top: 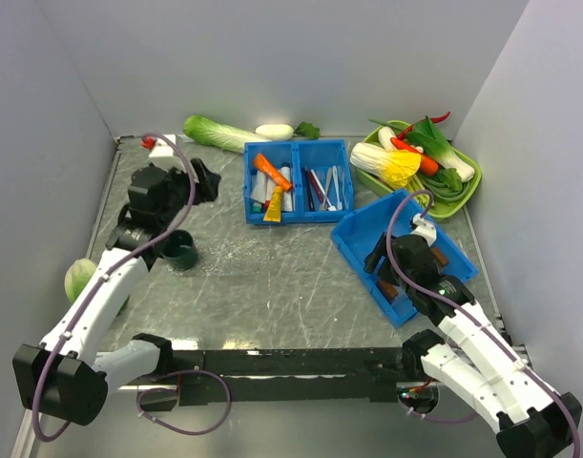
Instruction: Prepare toiletry sets of a toothbrush and toothpaste on the tray
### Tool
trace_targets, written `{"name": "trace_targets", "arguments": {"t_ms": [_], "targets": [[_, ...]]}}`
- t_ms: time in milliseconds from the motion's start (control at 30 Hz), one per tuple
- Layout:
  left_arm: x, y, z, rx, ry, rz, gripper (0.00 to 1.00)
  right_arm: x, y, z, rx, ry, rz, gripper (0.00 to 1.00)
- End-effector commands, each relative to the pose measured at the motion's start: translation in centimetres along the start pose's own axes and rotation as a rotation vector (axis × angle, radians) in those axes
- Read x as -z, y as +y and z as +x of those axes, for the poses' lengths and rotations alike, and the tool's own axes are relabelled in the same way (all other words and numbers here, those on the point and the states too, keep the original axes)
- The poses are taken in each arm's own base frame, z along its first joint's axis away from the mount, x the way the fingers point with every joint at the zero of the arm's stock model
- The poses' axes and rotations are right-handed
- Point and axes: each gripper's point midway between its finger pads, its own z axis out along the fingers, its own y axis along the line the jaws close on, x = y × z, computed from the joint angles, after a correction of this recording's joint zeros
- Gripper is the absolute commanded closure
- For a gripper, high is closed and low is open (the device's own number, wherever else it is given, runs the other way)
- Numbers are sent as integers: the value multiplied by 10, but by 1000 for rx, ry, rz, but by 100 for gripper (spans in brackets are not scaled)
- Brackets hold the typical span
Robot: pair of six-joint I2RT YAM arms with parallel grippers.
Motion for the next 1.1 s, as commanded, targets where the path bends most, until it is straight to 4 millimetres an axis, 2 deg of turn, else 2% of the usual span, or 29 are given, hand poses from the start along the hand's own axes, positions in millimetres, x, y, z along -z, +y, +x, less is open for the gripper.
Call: {"name": "trace_targets", "arguments": {"t_ms": [0, 33, 167, 400, 433, 500, 533, 600, 733, 767, 800, 900, 967, 1067], "targets": [[15, -43, -8, 7, -65, 167, 26, 7, -20, 6, -45, 46, 113, 25], [15, -47, -5, 1, -58, 170, 25, 7, -25, 12, -63, 70, 139, 26], [10, -54, 3, 9, -20, 187, 25, 10, -44, 19, -115, 79, 243, 26], [3, -76, 28, -27, 42, 222, 25, 30, -54, -20, -93, -6, 320, 32], [2, -82, 34, -35, 56, 234, 25, 32, -52, -21, -84, 4, 312, 33], [1, -88, 31, -43, 53, 245, 24, 33, -44, -30, -24, 10, 263, 33], [4, -92, 40, -49, 84, 254, 24, 33, -41, -30, -9, 31, 248, 33], [5, -97, 42, -58, 89, 268, 24, 33, -49, -32, 55, 68, 296, 33], [11, -114, 49, -84, 108, 309, 23, 25, -58, -32, 121, 146, 311, 33], [11, -114, 50, -88, 109, 310, 23, 21, -47, -26, 128, 187, 238, 33], [11, -115, 52, -92, 111, 314, 23, 19, -45, -28, 152, 189, 220, 33], [8, -112, 55, -99, 117, 294, 22, 10, -42, -26, 152, 243, 185, 33], [8, -111, 55, -102, 118, 294, 21, 9, -44, -16, 149, 317, 200, 36], [6, -110, 59, -106, 126, 292, 21, 10, -48, -6, 129, 336, 208, 40]]}}
